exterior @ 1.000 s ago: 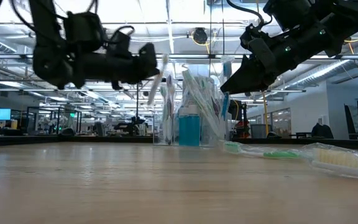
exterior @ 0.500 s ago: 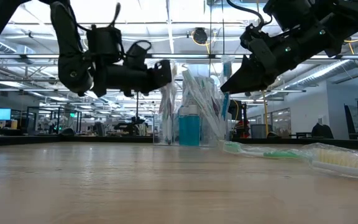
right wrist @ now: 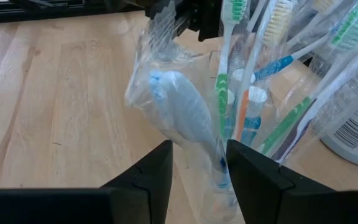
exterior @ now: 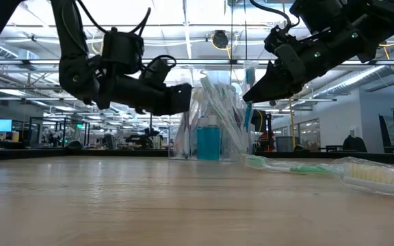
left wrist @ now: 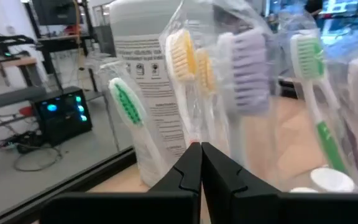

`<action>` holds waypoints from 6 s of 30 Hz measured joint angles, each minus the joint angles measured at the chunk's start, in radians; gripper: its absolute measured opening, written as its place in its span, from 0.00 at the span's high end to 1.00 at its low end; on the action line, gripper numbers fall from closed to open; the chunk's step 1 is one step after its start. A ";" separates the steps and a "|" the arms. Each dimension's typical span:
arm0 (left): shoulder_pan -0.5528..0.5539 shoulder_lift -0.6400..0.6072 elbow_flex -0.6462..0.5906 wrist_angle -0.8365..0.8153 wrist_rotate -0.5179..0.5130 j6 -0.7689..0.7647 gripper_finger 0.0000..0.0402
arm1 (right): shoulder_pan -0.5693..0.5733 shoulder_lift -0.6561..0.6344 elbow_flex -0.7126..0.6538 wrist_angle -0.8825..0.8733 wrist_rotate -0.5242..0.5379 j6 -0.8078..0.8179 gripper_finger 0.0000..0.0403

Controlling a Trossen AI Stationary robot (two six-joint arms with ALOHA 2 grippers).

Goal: Pick & Place toothbrushing station
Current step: Put the orange toothbrush into the transparent organizer, then put the green toothbrush into the transparent organizer

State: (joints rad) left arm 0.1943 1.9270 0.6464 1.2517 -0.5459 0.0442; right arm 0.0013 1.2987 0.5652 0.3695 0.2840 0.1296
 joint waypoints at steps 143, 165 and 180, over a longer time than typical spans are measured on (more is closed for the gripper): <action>-0.147 -0.369 -0.001 -0.240 -0.126 0.183 0.56 | -0.107 0.220 -0.001 0.797 0.288 -0.297 1.00; -0.174 -0.369 -0.001 -0.261 -0.126 0.184 0.56 | -0.030 0.417 0.000 0.883 0.493 -0.229 1.00; -0.190 -0.369 -0.001 -0.259 -0.126 0.155 0.56 | 0.053 0.417 -0.001 0.741 0.636 -0.218 1.00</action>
State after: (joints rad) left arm 0.0040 1.5581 0.6456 0.9924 -0.6714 0.1995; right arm 0.0547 1.7153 0.5645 1.1109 0.9199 -0.0880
